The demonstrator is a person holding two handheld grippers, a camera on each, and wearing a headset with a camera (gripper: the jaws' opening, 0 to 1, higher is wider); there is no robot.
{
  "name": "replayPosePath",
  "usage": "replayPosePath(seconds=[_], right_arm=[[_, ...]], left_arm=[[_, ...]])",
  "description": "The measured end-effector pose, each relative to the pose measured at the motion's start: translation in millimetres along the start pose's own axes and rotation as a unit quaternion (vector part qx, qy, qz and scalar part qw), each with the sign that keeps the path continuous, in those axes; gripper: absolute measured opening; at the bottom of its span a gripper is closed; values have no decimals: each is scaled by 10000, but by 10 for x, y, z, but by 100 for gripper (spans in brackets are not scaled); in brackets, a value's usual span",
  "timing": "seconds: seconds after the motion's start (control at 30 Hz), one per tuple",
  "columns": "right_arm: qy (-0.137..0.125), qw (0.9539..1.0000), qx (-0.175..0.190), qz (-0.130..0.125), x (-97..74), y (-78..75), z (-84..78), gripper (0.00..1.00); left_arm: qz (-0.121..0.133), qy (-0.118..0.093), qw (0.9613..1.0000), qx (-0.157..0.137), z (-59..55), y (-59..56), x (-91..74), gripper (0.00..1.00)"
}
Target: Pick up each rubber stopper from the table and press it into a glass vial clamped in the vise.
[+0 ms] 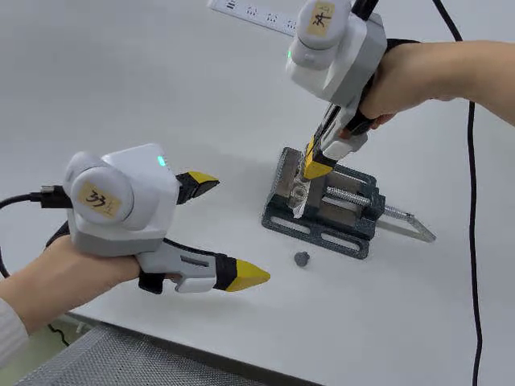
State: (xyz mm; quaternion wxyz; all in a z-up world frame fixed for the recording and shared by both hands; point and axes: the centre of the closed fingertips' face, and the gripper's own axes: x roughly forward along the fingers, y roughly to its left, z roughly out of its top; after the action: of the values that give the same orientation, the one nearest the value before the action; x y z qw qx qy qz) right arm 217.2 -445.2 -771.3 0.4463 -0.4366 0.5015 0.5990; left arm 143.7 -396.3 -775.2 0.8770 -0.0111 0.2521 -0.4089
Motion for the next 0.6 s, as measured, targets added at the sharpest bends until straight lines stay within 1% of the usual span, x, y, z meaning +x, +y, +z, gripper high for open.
replayPosePath(seconds=[0.1, 0.2, 0.27, 0.37, 0.5, 0.6], right_arm=[[90, 9999, -115, -47, 5, 29, 9, 0], [135, 9996, -227, -93, -3, 37, 1, 0], [109, 9996, -230, -100, -8, 39, -3, 0], [9, 9997, -237, -108, -17, -20, -13, 0], [-101, 9996, -232, -141, -24, 8, -14, 0], [-157, 9994, -256, -193, -12, 1, 0, 0]], left_arm=[[10, -27, 10000, 0, 17, 2, -4, 85], [16, 8, 10000, 43, -1, 14, -17, 85], [36, -8, 10000, 29, 9, 22, -31, 85], [39, 20, 10000, 50, 1, 33, -46, 85], [21, 38, 10000, 67, 2, 16, -49, 85], [17, 16, 10000, 79, 28, 8, -47, 85]])
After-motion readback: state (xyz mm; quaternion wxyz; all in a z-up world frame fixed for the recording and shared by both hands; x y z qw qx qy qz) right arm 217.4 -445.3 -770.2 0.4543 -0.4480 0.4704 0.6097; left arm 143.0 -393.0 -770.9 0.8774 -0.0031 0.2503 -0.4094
